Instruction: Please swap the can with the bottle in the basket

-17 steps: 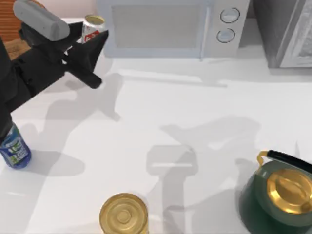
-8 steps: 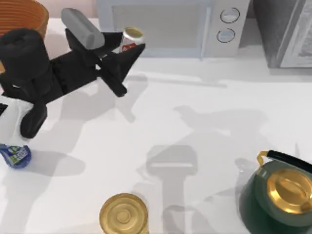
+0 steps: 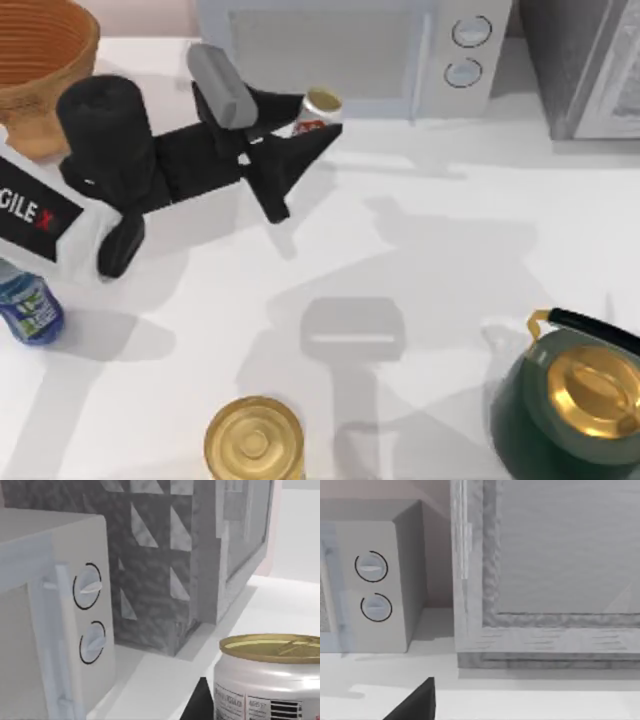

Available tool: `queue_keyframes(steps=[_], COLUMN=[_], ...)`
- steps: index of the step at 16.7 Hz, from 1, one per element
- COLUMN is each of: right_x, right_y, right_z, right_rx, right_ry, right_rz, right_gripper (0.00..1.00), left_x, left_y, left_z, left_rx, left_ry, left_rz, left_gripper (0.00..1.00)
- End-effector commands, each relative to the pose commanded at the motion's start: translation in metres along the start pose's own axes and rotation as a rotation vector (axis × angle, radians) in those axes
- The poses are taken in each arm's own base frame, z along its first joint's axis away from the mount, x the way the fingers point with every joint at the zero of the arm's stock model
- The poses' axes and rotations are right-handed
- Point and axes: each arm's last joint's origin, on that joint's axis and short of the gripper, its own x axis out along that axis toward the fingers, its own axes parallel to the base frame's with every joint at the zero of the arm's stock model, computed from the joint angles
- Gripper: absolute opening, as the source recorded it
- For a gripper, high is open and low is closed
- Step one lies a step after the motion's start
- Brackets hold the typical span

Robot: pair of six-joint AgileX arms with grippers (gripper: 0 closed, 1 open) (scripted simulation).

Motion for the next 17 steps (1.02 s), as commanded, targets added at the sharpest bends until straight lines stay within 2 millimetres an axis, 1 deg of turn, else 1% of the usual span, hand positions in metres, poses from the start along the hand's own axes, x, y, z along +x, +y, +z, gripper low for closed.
queue_keyframes(steps=[6, 13, 15, 17], right_x=[0.000, 0.000, 0.000, 0.000], right_y=[0.000, 0.000, 0.000, 0.000], right_z=[0.000, 0.000, 0.000, 0.000], right_rx=[0.000, 0.000, 0.000, 0.000], right_ry=[0.000, 0.000, 0.000, 0.000], right_rz=[0.000, 0.000, 0.000, 0.000], right_gripper=[1.00, 1.00, 1.00, 1.00], left_x=[0.024, 0.050, 0.055, 0.059], left_y=[0.004, 0.001, 0.000, 0.001], left_z=[-0.040, -0.097, -0.108, -0.113], left_rx=[-0.004, -0.014, -0.015, -0.013], left_ry=[-0.001, 0.005, 0.005, 0.003], left_rz=[-0.149, -0.352, -0.395, -0.420], left_gripper=[0.00, 0.00, 0.00, 0.00])
